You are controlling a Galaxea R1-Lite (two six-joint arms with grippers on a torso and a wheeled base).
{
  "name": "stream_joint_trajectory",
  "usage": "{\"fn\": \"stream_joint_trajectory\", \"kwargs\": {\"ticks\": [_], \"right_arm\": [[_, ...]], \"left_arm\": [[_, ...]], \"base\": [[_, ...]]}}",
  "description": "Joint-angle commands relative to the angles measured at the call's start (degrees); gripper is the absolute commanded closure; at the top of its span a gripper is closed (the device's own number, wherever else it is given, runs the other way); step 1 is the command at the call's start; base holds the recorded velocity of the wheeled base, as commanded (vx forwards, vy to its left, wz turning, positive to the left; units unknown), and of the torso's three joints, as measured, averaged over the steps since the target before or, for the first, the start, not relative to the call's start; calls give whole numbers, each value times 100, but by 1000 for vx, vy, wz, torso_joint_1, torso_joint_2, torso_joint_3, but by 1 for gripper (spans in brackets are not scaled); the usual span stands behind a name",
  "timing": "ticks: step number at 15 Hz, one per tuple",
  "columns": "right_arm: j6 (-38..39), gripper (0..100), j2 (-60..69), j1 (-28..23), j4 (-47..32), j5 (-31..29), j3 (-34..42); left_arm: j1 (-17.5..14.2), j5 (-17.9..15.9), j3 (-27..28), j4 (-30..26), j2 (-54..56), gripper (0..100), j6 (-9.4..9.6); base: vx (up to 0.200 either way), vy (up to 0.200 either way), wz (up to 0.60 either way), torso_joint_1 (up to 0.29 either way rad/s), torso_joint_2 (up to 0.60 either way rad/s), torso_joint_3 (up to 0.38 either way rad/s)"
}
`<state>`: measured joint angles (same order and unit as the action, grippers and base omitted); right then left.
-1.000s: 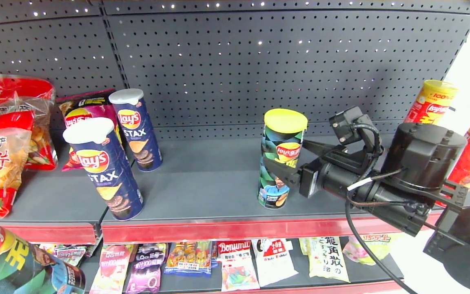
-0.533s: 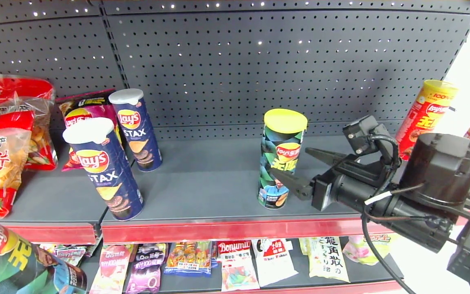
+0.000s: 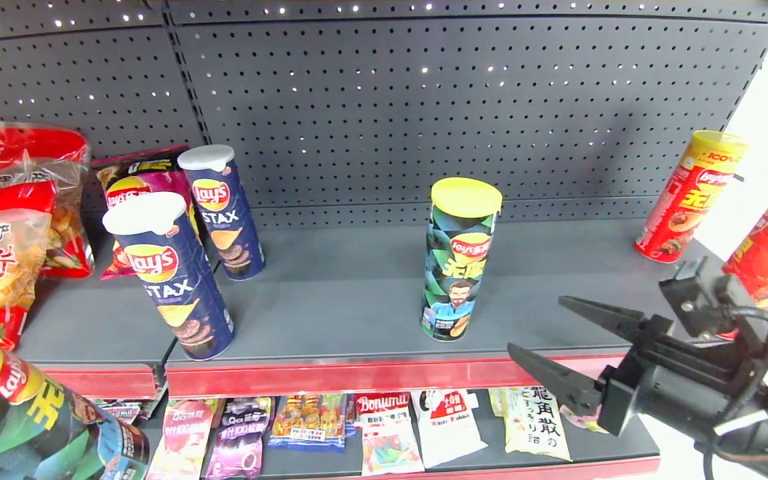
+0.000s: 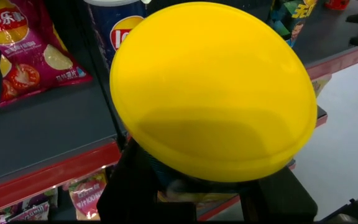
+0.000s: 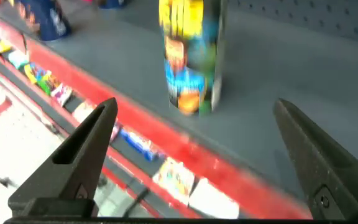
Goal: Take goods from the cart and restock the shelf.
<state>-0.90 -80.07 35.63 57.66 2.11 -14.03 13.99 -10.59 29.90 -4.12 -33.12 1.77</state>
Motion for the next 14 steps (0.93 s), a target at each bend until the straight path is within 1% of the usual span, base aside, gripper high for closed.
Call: {"fn": "stream_joint_trajectory", "kwargs": {"ticks": [1, 3, 5, 6, 7, 8, 9, 10, 11, 12, 13, 14], "right_arm": [[-86, 0, 773, -399, -44, 0, 322], [-130, 0, 1204, -1058, -62, -18, 428], [-130, 0, 1881, -1445, -168, -18, 788], [-130, 0, 2347, -1559, -493, -35, 867], [-130, 0, 2979, -1735, -1222, -44, 805], [-130, 0, 3612, -1937, -2163, -44, 595], [-130, 0, 4359, -2131, -3455, -44, 199], [-121, 0, 5168, -2306, -5116, -53, -320], [-121, 0, 5810, -2456, -6399, -61, -680], [-112, 0, 6363, -2605, -7287, -88, -873], [-112, 0, 6732, -2755, -7779, -176, -935], [-103, 0, 7110, -2992, -8113, -343, -961]], "left_arm": [[-2, 5, -2, -1, -36, 100, -1], [-2, -4, -11, -1, -28, 100, -1], [-2, -39, -20, -1, -45, 100, -1], [-2, -180, -28, -1, -80, 100, -1], [-2, -329, -28, -1, -89, 100, -1], [-2, -391, -28, -1, -107, 100, -1], [-2, -408, -28, -1, -142, 100, -1], [-2, -408, -37, -1, -159, 100, -1], [-2, -408, -72, -1, -159, 100, -1], [-2, -417, -108, -1, -142, 100, -1], [-2, -417, -116, -1, -124, 100, -1], [-2, -426, -116, -1, -116, 100, -1]], "base": [[0, 0, 0, 0, 0, 0], [0, 0, 0, 0, 0, 0], [0, 0, 0, 0, 0, 0], [0, 0, 0, 0, 0, 0], [0, 0, 0, 0, 0, 0], [0, 0, 0, 0, 0, 0], [0, 0, 0, 0, 0, 0], [0, 0, 0, 0, 0, 0], [0, 0, 0, 0, 0, 0], [0, 0, 0, 0, 0, 0], [0, 0, 0, 0, 0, 0], [0, 0, 0, 0, 0, 0]]}}
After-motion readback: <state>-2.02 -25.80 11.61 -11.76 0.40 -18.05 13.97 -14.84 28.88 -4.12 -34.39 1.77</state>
